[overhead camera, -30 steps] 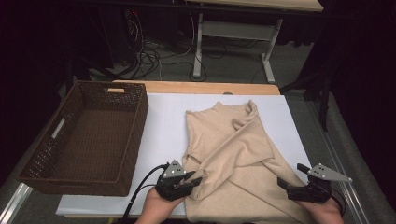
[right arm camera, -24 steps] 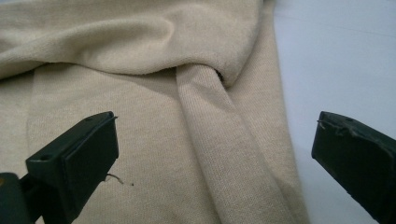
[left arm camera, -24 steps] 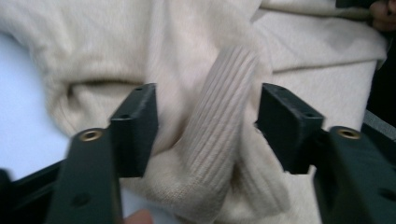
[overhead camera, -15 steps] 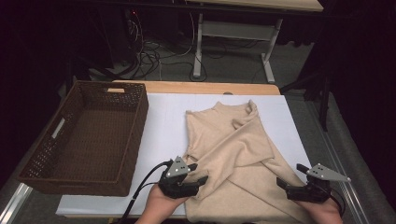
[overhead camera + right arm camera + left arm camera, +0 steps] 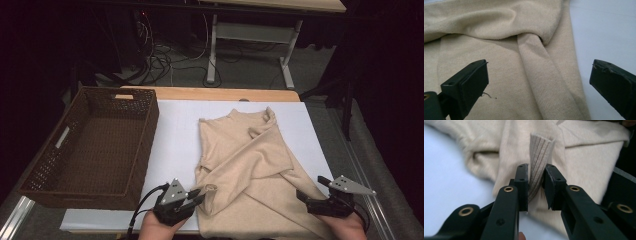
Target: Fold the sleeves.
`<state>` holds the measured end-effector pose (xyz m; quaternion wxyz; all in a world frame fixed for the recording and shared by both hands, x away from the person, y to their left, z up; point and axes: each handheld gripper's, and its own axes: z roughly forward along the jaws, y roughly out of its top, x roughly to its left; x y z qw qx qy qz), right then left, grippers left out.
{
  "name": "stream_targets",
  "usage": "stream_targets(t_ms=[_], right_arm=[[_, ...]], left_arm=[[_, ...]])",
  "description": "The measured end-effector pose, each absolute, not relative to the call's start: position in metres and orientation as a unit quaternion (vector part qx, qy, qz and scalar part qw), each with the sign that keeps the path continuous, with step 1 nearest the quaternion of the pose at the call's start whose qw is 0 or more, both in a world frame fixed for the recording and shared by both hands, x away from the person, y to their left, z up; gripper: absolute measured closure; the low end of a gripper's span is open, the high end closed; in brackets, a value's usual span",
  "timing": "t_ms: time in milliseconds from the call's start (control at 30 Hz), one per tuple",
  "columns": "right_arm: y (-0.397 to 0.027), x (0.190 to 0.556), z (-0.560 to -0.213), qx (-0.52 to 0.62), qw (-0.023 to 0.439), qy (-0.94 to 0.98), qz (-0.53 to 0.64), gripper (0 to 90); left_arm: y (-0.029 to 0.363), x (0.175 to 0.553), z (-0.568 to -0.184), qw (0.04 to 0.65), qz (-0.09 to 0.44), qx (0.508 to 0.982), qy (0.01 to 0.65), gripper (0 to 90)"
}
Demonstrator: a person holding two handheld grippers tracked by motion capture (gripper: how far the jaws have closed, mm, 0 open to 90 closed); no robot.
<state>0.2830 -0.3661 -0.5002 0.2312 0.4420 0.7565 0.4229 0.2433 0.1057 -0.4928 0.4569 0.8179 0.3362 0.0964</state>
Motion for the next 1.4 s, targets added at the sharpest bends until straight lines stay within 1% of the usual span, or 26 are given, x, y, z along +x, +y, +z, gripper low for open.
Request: stream_targets(t_ms=[33, 133, 200, 300, 333, 400, 533, 667, 733, 767, 800, 900, 967, 1000, 1067, 1133, 1200, 1267, 1367, 1400], right_arm=[[-0.366, 0.283, -0.500, 0.442, 0.231, 0.757, 0.423, 2.5], [-0.364, 0.282, -0.500, 0.442, 0.234, 0.758, 0.418, 2.5], [-0.363, 0.281, -0.499, 0.442, 0.235, 0.759, 0.417, 2.5], [-0.363, 0.282, -0.498, 0.444, 0.237, 0.757, 0.417, 2.5], [-0.363, 0.282, -0.498, 0.445, 0.237, 0.757, 0.416, 2.5], [-0.363, 0.283, -0.498, 0.445, 0.237, 0.756, 0.418, 2.5], [-0.362, 0.283, -0.499, 0.446, 0.236, 0.756, 0.417, 2.5], [-0.363, 0.282, -0.498, 0.444, 0.238, 0.757, 0.417, 2.6], [-0.364, 0.282, -0.498, 0.444, 0.238, 0.756, 0.418, 2.7], [-0.364, 0.282, -0.498, 0.444, 0.238, 0.756, 0.418, 2.7], [-0.364, 0.282, -0.498, 0.444, 0.238, 0.756, 0.419, 2.7], [-0.363, 0.282, -0.498, 0.443, 0.237, 0.756, 0.421, 2.8], [-0.362, 0.282, -0.498, 0.440, 0.235, 0.756, 0.423, 3.2], [-0.362, 0.282, -0.497, 0.440, 0.235, 0.756, 0.424, 4.1], [-0.361, 0.282, -0.496, 0.436, 0.234, 0.754, 0.431, 10.2], [-0.357, 0.286, -0.495, 0.429, 0.232, 0.758, 0.433, 24.7], [-0.352, 0.296, -0.492, 0.430, 0.229, 0.760, 0.430, 42.1], [-0.345, 0.311, -0.490, 0.438, 0.223, 0.762, 0.421, 46.5], [-0.330, 0.333, -0.493, 0.454, 0.209, 0.766, 0.404, 45.5], [-0.324, 0.341, -0.496, 0.465, 0.211, 0.768, 0.387, 44.7]], left_arm=[[0.106, 0.243, -0.493, 0.457, 0.096, 0.818, 0.336, 70.8], [0.122, 0.224, -0.491, 0.460, 0.097, 0.814, 0.342, 69.4], [0.130, 0.216, -0.489, 0.464, 0.095, 0.809, 0.349, 59.5], [0.139, 0.208, -0.481, 0.481, 0.103, 0.794, 0.358, 50.8], [0.140, 0.206, -0.479, 0.488, 0.104, 0.788, 0.361, 49.7], [0.140, 0.206, -0.477, 0.494, 0.103, 0.785, 0.360, 49.6], [0.122, 0.217, -0.481, 0.482, 0.090, 0.798, 0.349, 49.7], [0.083, 0.233, -0.489, 0.447, 0.073, 0.833, 0.319, 49.7], [0.058, 0.243, -0.494, 0.425, 0.067, 0.851, 0.300, 49.6], [0.058, 0.243, -0.494, 0.425, 0.067, 0.851, 0.300, 49.6], [0.042, 0.249, -0.497, 0.408, 0.066, 0.864, 0.289, 49.6], [0.020, 0.259, -0.504, 0.372, 0.067, 0.883, 0.277, 49.8], [0.012, 0.267, -0.508, 0.345, 0.073, 0.895, 0.272, 55.1], [0.011, 0.269, -0.510, 0.348, 0.077, 0.894, 0.271, 57.7], [0.013, 0.272, -0.511, 0.352, 0.078, 0.890, 0.279, 68.1], [0.016, 0.275, -0.512, 0.358, 0.076, 0.886, 0.283, 76.6], [0.019, 0.276, -0.513, 0.366, 0.073, 0.883, 0.285, 80.3], [0.021, 0.277, -0.512, 0.372, 0.071, 0.878, 0.292, 80.8], [0.026, 0.277, -0.509, 0.383, 0.067, 0.873, 0.294, 81.0], [0.028, 0.277, -0.508, 0.387, 0.066, 0.871, 0.295, 81.0]])
